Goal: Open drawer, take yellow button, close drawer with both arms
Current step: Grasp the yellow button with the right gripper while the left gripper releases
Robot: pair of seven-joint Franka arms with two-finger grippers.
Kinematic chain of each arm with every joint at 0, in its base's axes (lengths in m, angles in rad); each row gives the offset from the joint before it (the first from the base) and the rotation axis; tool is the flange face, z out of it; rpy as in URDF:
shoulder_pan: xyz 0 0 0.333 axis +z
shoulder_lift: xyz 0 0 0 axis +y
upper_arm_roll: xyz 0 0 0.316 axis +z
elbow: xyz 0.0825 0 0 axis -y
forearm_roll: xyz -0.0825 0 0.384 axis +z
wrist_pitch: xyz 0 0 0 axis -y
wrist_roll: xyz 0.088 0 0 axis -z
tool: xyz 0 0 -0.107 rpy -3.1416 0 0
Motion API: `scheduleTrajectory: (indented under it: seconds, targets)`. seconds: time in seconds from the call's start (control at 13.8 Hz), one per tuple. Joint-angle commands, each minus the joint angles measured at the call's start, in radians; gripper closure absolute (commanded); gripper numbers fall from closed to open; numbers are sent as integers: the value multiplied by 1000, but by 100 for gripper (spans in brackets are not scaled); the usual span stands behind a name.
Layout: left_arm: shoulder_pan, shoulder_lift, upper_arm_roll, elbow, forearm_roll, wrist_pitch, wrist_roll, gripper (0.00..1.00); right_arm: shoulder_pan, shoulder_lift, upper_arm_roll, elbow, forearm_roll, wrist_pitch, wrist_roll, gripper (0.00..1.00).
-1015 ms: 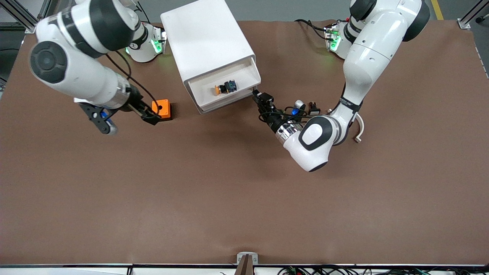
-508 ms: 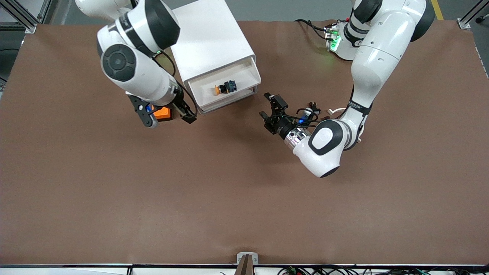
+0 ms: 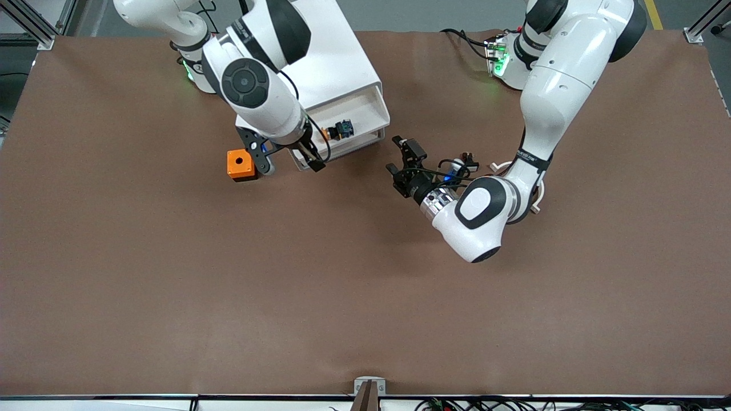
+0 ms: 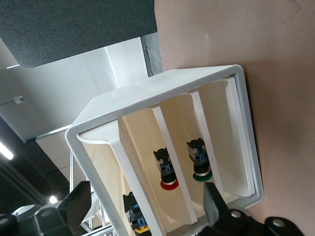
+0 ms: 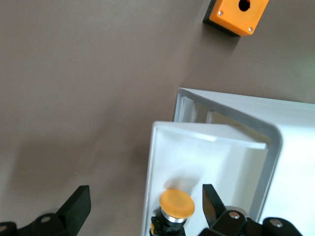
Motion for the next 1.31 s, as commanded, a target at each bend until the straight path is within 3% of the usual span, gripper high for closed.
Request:
scheduleTrajectory:
  seconds: [0.0, 0.58, 1.02, 1.23]
  targets:
    - [-9, -5, -3, 5, 42, 0, 39, 0, 41, -17, -11, -38, 14, 29, 37, 0]
    - [-23, -10, -3, 97, 274, 0, 598, 0, 114, -15, -12, -76, 44, 91, 94, 0]
    - [-19, -42, -3, 143, 400, 11, 855, 0, 144, -15, -11, -96, 44, 126, 111, 0]
    - [-19, -66, -3, 161, 456, 43, 941, 0, 147, -17, -11, -94, 44, 119, 94, 33]
